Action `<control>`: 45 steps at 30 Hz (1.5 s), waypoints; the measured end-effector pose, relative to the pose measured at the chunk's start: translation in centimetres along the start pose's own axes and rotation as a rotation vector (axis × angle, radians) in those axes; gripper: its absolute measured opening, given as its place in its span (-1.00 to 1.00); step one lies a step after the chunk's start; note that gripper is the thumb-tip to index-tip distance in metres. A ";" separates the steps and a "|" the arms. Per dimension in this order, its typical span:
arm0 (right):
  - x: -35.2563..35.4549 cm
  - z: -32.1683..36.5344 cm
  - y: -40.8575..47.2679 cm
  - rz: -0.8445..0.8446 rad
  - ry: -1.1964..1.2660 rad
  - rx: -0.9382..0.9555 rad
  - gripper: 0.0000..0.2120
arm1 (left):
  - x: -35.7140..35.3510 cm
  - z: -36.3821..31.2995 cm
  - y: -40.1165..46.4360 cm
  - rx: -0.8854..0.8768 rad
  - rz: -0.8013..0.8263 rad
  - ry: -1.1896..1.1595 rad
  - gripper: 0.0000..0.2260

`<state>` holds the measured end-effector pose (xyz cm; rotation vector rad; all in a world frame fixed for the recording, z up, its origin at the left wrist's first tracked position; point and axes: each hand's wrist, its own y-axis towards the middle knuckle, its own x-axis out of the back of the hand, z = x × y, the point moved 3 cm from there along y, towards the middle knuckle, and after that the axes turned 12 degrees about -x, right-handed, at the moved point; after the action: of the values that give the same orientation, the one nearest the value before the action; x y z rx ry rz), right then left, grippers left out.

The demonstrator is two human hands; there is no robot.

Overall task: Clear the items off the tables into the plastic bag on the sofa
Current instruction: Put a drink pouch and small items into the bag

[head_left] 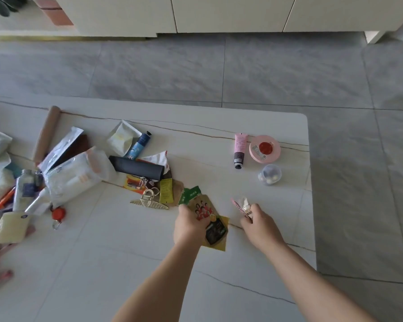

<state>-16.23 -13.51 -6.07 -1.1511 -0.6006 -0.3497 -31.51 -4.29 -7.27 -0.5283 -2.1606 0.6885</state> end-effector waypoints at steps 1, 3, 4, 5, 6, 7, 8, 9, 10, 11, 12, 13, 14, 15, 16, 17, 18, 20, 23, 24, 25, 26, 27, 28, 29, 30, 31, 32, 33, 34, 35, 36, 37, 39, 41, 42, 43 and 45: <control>0.1 0.2 -0.7 0.053 0.094 -0.007 -0.96 | 0.6 0.3 -0.8 0.023 -0.026 -0.101 -0.62; 0.4 0.7 -2.5 0.157 0.270 -0.020 -0.93 | 2.0 0.8 -2.5 0.075 -0.070 -0.281 -0.61; 0.6 1.0 -3.5 0.195 0.312 -0.014 -0.90 | 2.8 0.9 -3.5 0.098 -0.087 -0.372 -0.61; 0.8 1.3 -4.5 0.220 0.330 -0.004 -0.89 | 3.7 1.0 -4.4 0.117 -0.100 -0.461 -0.62; 1.0 1.7 -5.6 0.239 0.348 0.005 -0.90 | 4.7 1.0 -5.4 0.128 -0.111 -0.528 -0.64; 1.3 2.2 -6.9 0.256 0.367 0.015 -0.90 | 5.9 1.0 -6.6 0.135 -0.117 -0.571 -0.67; 1.5 2.7 -8.2 0.275 0.390 0.024 -0.90 | 7.1 1.0 -7.8 0.145 -0.120 -0.603 -0.69; 1.8 3.2 -9.6 0.295 0.402 0.033 -0.90 | 8.3 0.9 -9.1 0.157 -0.125 -0.639 -0.71; 2.0 3.7 -11.1 0.317 0.404 0.043 -0.91 | 9.5 0.8 -10.6 0.170 -0.129 -0.679 -0.72; 2.3 4.3 -12.9 0.340 0.396 0.052 -0.91 | 10.8 0.7 -12.2 0.182 -0.134 -0.719 -0.72; 2.5 4.8 -14.6 0.362 0.387 0.061 -0.89 | 12.1 0.7 -13.9 0.191 -0.141 -0.757 -0.70; 2.8 5.3 -16.4 0.384 0.376 0.068 -0.87 | 13.4 0.6 -15.7 0.195 -0.142 -0.794 -0.70; 2.9 5.8 -18.1 0.408 0.369 0.072 -0.85 | 14.7 0.6 -17.5 0.191 -0.141 -0.831 -0.69; 3.0 6.2 -20.0 0.431 0.367 0.076 -0.85 | 15.9 0.8 -19.4 0.186 -0.147 -0.866 -0.69; 3.2 6.8 -21.9 0.451 0.371 0.087 -0.84 | 17.2 1.1 -21.3 0.186 -0.163 -0.904 -0.70; 3.2 7.3 -23.7 0.469 0.373 0.104 -0.85 | 18.5 1.5 -23.0 0.188 -0.183 -0.938 -0.70; 3.1 7.9 -25.4 0.488 0.362 0.127 -0.86 | 19.8 2.0 -24.8 0.191 -0.205 -0.972 -0.70; 2.7 9.1 -28.9 0.529 0.324 0.178 -0.87 | 22.1 3.2 -28.2 0.187 -0.251 -1.038 -0.71; 1.7 11.1 -33.7 0.598 0.274 0.230 -0.80 | 25.5 5.2 -32.5 0.186 -0.348 -1.128 -0.73; 1.3 11.9 -35.3 0.612 0.254 0.248 -0.78 | 26.6 5.9 -33.8 0.183 -0.378 -1.149 -0.73; 0.9 12.6 -37.0 0.620 0.232 0.271 -0.77 | 27.6 6.6 -35.0 0.178 -0.407 -1.170 -0.73; 0.4 13.5 -38.6 0.629 0.212 0.296 -0.76 | 28.7 7.4 -36.2 0.170 -0.439 -1.197 -0.72; 0.1 14.1 -39.6 0.637 0.204 0.311 -0.75 | 29.3 7.8 -37.0 0.162 -0.465 -1.221 -0.72; -0.5 14.8 -41.1 0.649 0.185 0.332 -0.75 | 30.3 8.5 -38.0 0.159 -0.501 -1.249 -0.71; -1.2 15.7 -42.8 0.664 0.159 0.361 -0.76 | 31.5 9.4 -39.3 0.152 -0.543 -1.285 -0.71; -2.0 16.5 -44.5 0.682 0.140 0.385 -0.78 | 32.7 10.3 -40.4 0.141 -0.581 -1.320 -0.71; -2.9 17.3 -46.2 0.705 0.128 0.407 -0.79 | 33.8 11.3 -41.4 0.128 -0.620 -1.355 -0.71; -3.9 18.2 -47.9 0.727 0.122 0.424 -0.82 | 35.0 12.4 -42.4 0.117 -0.660 -1.389 -0.73; -5.0 19.0 -49.5 0.745 0.116 0.439 -0.84 | 36.1 13.6 -43.3 0.108 -0.696 -1.424 -0.76; -6.1 19.8 -51.0 0.759 0.106 0.454 -0.86 | 37.1 14.9 -44.3 0.105 -0.733 -1.458 -0.79; -7.3 20.5 -52.6 0.771 0.090 0.469 -0.86 | 38.2 16.3 -45.3 0.111 -0.772 -1.485 -0.81; -8.7 21.1 -54.1 0.783 0.070 0.480 -0.86 | 39.4 17.9 -46.4 0.122 -0.810 -1.503 -0.81; -10.0 21.7 -55.5 0.794 0.050 0.489 -0.87 | 40.5 19.4 -47.5 0.123 -0.838 -1.522 -0.80; -12.8 22.6 -58.3 0.819 0.002 0.506 -0.88 | 42.6 22.5 -49.6 0.110 -0.876 -1.565 -0.82; -15.7 23.4 -61.3 0.834 -0.035 0.521 -0.86 | 44.5 26.0 -51.7 0.113 -0.921 -1.589 -0.83; -17.2 23.7 -62.8 0.838 -0.052 0.530 -0.84 | 45.4 27.7 -52.8 0.121 -0.954 -1.607 -0.83; -18.8 23.9 -64.3 0.845 -0.068 0.539 -0.82 | 46.3 29.5 -53.8 0.126 -0.988 -1.629 -0.82; -21.9 24.2 -67.2 0.863 -0.113 0.560 -0.76 | 47.6 32.8 -55.6 0.136 -1.052 -1.671 -0.82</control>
<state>-76.95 -17.54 37.35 -0.7885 -0.2242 0.5955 -93.69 -29.54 36.61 1.8051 -3.1083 0.6393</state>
